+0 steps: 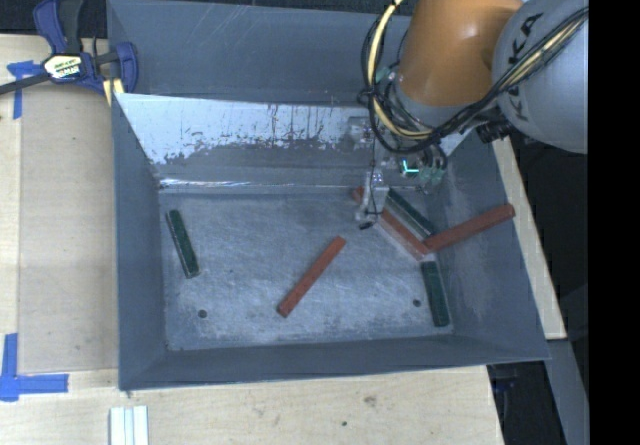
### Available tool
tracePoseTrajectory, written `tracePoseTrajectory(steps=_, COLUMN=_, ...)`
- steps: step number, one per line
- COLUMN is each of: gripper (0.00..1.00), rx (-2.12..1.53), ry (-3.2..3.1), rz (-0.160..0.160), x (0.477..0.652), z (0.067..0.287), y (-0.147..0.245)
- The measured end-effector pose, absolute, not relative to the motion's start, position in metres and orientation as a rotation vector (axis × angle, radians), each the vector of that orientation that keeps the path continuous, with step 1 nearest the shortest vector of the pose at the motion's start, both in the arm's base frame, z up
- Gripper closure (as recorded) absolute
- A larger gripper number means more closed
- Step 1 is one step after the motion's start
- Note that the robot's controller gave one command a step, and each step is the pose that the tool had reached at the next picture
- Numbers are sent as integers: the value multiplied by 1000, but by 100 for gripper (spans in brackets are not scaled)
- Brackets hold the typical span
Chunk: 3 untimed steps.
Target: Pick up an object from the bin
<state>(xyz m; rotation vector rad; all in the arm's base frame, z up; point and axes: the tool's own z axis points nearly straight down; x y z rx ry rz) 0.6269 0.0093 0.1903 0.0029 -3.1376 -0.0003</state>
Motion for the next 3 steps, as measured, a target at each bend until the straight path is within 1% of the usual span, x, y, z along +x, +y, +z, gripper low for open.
tracePoseTrajectory(steps=1, gripper=0, rx=60, ry=-3136, rz=-2, x=608, z=120, y=39)
tracePoseTrajectory(steps=2, gripper=0, rx=613, ry=-3084, rz=1, x=570, z=72, y=83)
tracePoseTrajectory(steps=3, gripper=0, rx=957, ry=-2999, rz=1, x=528, z=72, y=94)
